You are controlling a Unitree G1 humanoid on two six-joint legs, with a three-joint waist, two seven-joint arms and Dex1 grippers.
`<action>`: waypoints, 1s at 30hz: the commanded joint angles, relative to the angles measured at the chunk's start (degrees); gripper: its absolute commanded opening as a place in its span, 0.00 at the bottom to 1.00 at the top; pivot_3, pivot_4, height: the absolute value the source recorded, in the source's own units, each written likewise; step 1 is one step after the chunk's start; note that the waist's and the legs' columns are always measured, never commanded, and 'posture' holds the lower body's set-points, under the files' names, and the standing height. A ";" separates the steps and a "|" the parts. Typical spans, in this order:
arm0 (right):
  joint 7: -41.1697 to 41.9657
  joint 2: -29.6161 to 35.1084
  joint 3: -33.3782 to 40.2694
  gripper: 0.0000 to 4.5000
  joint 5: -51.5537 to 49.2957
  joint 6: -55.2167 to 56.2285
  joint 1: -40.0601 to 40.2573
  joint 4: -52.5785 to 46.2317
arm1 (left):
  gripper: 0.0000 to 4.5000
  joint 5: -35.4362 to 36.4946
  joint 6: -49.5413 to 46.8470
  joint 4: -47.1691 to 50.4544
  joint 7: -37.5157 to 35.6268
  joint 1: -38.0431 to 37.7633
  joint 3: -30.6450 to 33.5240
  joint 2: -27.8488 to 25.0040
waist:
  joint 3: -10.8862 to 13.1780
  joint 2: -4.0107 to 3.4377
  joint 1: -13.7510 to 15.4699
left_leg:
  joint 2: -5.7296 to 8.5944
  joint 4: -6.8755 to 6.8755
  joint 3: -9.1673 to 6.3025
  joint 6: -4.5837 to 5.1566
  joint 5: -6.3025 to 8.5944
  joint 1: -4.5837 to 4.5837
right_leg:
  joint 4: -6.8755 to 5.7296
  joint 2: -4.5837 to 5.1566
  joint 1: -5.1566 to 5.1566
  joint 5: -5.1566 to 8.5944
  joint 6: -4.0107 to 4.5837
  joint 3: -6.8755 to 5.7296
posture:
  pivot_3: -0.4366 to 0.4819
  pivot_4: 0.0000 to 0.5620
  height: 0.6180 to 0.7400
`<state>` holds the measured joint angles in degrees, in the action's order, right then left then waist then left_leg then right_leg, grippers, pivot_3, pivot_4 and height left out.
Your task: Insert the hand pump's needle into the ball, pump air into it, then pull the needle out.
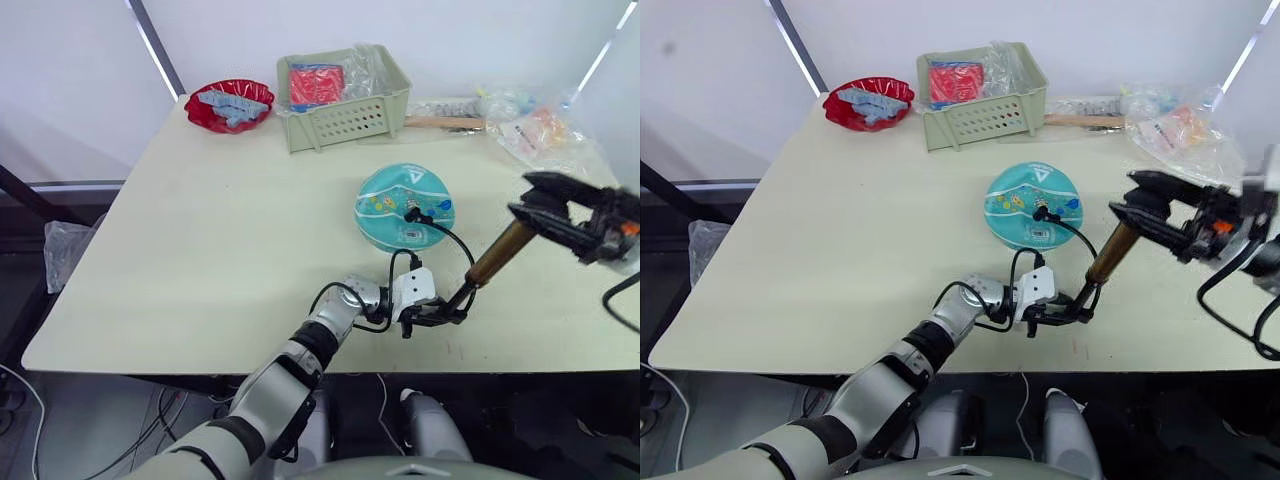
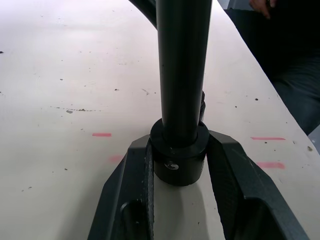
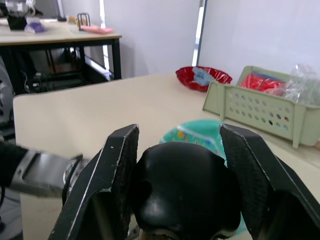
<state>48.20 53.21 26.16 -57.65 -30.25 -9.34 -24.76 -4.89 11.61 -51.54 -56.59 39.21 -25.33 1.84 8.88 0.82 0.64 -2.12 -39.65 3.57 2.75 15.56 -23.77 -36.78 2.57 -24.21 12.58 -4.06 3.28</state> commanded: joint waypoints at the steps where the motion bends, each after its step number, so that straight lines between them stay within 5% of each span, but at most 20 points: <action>1: -3.37 3.08 7.73 0.47 -4.45 -2.69 -3.53 -0.70 | 0.23 -2.65 -1.34 -3.02 -0.21 -1.23 -1.19 -0.83 | 0.00 0.01 0.03 | 0.00 0.01 0.00 0.00 0.00 0.00 | 0.00 0.00 0.00 0.00 0.00 0.00 | 0.48 0.27 0.98; 8: -3.37 5.70 9.62 0.47 -4.84 -4.13 -8.83 1.80 | 0.23 -2.65 -1.33 -3.31 -0.26 -1.17 -0.83 -0.93 | 0.00 0.00 0.01 | -0.01 0.01 -0.01 0.00 0.00 -0.03 | 0.04 0.01 0.01 -0.05 -0.09 -0.01 | 0.48 0.27 0.98; 21: 0.90 0.27 6.81 0.46 -0.57 -3.62 0.88 -2.14 | 0.23 -2.94 -1.34 -3.22 -0.18 -1.98 -1.10 -0.61 | -0.16 0.18 0.00 | 0.00 0.05 -0.14 0.00 0.00 0.08 | 0.06 0.01 0.18 -0.06 -0.11 -0.16 | 0.48 0.27 0.98; 30: 1.80 -7.55 -3.06 0.46 8.35 2.36 9.74 -2.59 | 0.23 -3.47 -0.08 -2.83 0.30 -3.15 -1.23 -0.74 | -1.19 1.23 -0.03 | -0.06 0.06 -0.53 -0.01 0.01 0.24 | 0.09 -0.01 0.51 0.12 0.19 -0.56 | 0.48 0.27 0.98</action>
<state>49.25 46.47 27.39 -53.57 -27.52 -2.71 -28.33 -6.27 12.09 -52.31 -55.44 37.86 -24.86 1.81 7.68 2.05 0.62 -2.18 -39.57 2.94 2.74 15.56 -23.52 -36.69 2.56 -23.66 12.75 -3.78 2.62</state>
